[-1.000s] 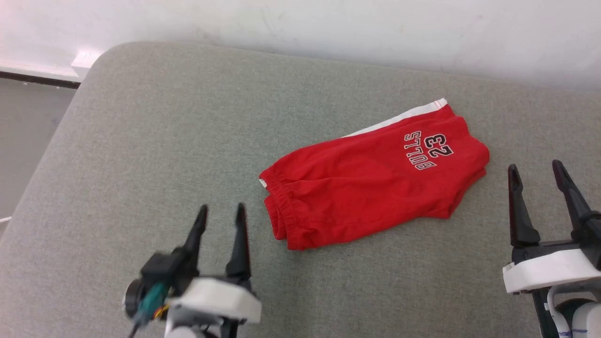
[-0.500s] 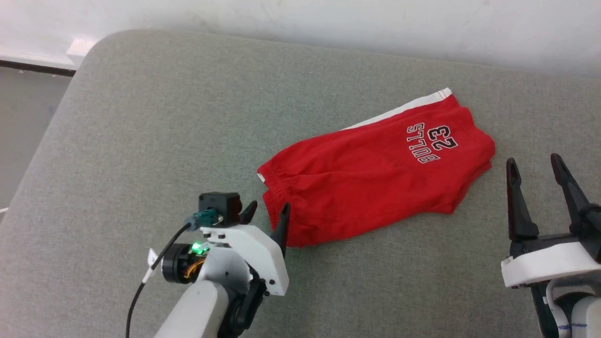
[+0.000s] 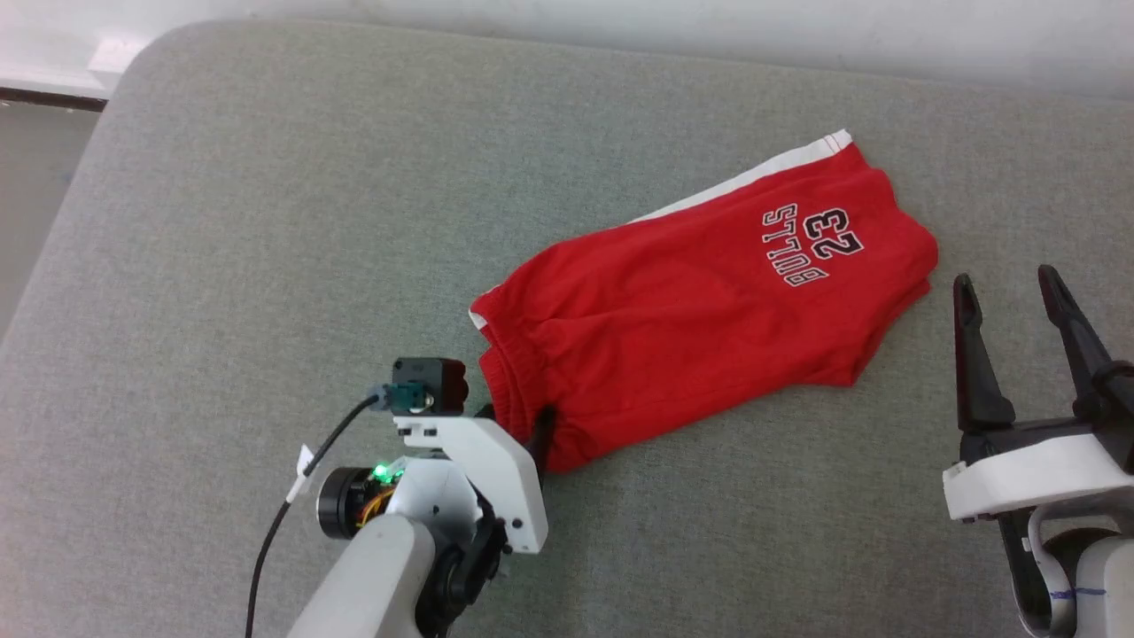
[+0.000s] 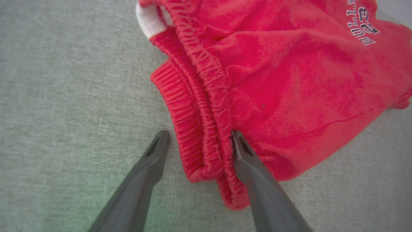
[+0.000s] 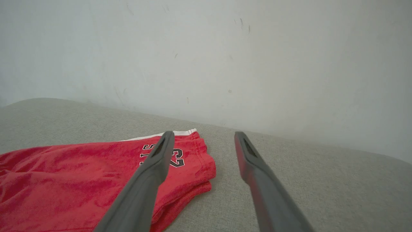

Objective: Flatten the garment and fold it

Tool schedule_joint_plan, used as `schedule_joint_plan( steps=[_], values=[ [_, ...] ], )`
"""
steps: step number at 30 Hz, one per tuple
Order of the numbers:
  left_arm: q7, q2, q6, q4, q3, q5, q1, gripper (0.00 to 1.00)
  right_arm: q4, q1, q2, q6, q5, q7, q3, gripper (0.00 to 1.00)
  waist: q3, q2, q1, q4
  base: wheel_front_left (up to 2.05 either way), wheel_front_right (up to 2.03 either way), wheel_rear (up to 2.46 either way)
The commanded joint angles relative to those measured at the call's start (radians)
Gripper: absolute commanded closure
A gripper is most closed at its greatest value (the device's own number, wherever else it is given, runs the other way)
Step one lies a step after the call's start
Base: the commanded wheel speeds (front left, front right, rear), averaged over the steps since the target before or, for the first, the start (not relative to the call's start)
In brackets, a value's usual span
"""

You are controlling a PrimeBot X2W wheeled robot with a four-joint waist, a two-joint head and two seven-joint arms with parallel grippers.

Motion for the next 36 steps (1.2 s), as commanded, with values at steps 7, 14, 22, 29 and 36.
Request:
schedule_joint_plan(
  steps=[7,14,22,29,36],
  values=[
    [-0.026,-0.018,-0.026,0.065,0.014,-0.049,-0.016,1.0,-0.001,-0.04,0.002,-0.001,-0.016,0.017,0.02,0.0,0.02,0.0,0.0,-0.006,0.0,0.0,0.0],
    [-0.065,-0.02,-0.047,0.064,0.017,-0.059,-0.02,1.0,0.0,-0.113,-0.004,-0.001,-0.027,0.102,0.053,0.0,0.019,0.0,0.0,-0.002,0.0,0.0,0.0],
    [-0.088,-0.031,-0.066,0.037,0.004,-0.07,-0.032,1.0,0.108,-0.296,-0.105,-0.001,0.029,0.463,0.056,0.0,0.054,0.0,0.0,0.026,0.0,0.0,0.0],
    [-0.106,-0.045,-0.083,0.031,-0.016,-0.082,-0.062,1.0,0.206,-0.423,-0.18,-0.001,0.028,0.7,0.082,0.0,0.109,0.0,0.0,0.061,0.0,0.0,0.0],
    [-0.129,-0.058,-0.094,0.043,-0.034,-0.098,-0.094,1.0,0.275,-0.479,-0.225,-0.001,0.023,0.764,0.096,0.0,0.157,0.0,0.0,0.094,0.0,0.0,0.0]
  ],
)
